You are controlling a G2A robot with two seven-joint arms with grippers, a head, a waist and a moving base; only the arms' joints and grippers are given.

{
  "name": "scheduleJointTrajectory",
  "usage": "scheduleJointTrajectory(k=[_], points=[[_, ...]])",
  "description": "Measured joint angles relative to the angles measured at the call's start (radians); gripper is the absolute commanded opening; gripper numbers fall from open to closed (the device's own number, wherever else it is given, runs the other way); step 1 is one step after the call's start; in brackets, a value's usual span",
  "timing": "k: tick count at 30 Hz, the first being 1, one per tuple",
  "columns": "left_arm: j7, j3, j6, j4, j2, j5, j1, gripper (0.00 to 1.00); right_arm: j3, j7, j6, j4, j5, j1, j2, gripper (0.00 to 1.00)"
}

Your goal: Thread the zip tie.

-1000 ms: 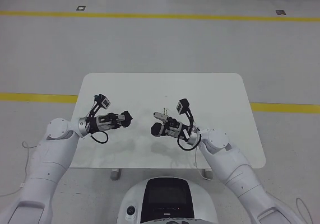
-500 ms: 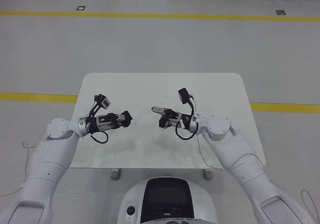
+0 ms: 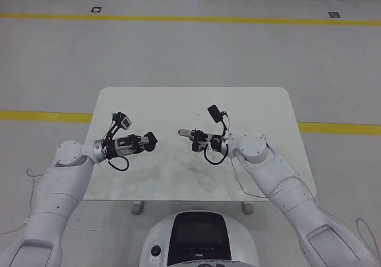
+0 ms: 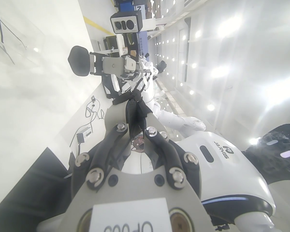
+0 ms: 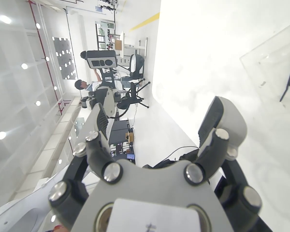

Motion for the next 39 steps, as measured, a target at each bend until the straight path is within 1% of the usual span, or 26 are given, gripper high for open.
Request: scheduleJointTrajectory(k=[4, 7, 11, 14, 16, 23, 25, 26, 29, 31, 36, 39], points=[[0.0, 0.0, 0.0, 0.0, 0.0, 0.0, 0.0, 0.0, -0.047, -0.017, 0.044, 0.04, -0.056, 0.069, -0.015, 1.0], [0.0, 0.0, 0.0, 0.0, 0.0, 0.0, 0.0, 0.0, -0.094, -0.044, 0.081, 0.093, -0.102, 0.126, -0.032, 1.0], [0.0, 0.0, 0.0, 0.0, 0.0, 0.0, 0.0, 0.0, -0.16, -0.076, 0.126, 0.195, -0.128, 0.195, -0.065, 1.0], [0.0, 0.0, 0.0, 0.0, 0.0, 0.0, 0.0, 0.0, -0.195, -0.07, 0.138, 0.262, -0.124, 0.224, -0.085, 1.0], [0.0, 0.0, 0.0, 0.0, 0.0, 0.0, 0.0, 0.0, -0.202, -0.066, 0.138, 0.278, -0.125, 0.231, -0.09, 1.0], [0.0, 0.0, 0.0, 0.0, 0.0, 0.0, 0.0, 0.0, -0.203, -0.07, 0.138, 0.276, -0.129, 0.229, -0.089, 1.0], [0.0, 0.0, 0.0, 0.0, 0.0, 0.0, 0.0, 0.0, -0.213, -0.094, 0.156, 0.27, -0.159, 0.224, -0.09, 1.0], [0.0, 0.0, 0.0, 0.0, 0.0, 0.0, 0.0, 0.0, -0.221, -0.108, 0.18, 0.268, -0.182, 0.225, -0.093, 1.0], [0.0, 0.0, 0.0, 0.0, 0.0, 0.0, 0.0, 0.0, -0.238, -0.109, 0.227, 0.278, -0.209, 0.238, -0.102, 1.0], [0.0, 0.0, 0.0, 0.0, 0.0, 0.0, 0.0, 0.0, -0.242, -0.106, 0.235, 0.282, -0.213, 0.242, -0.105, 1.0], [0.0, 0.0, 0.0, 0.0, 0.0, 0.0, 0.0, 0.0, -0.242, -0.107, 0.234, 0.282, -0.212, 0.241, -0.105, 1.0], [0.0, 0.0, 0.0, 0.0, 0.0, 0.0, 0.0, 0.0, -0.243, -0.129, 0.237, 0.279, -0.226, 0.226, -0.105, 1.0]])
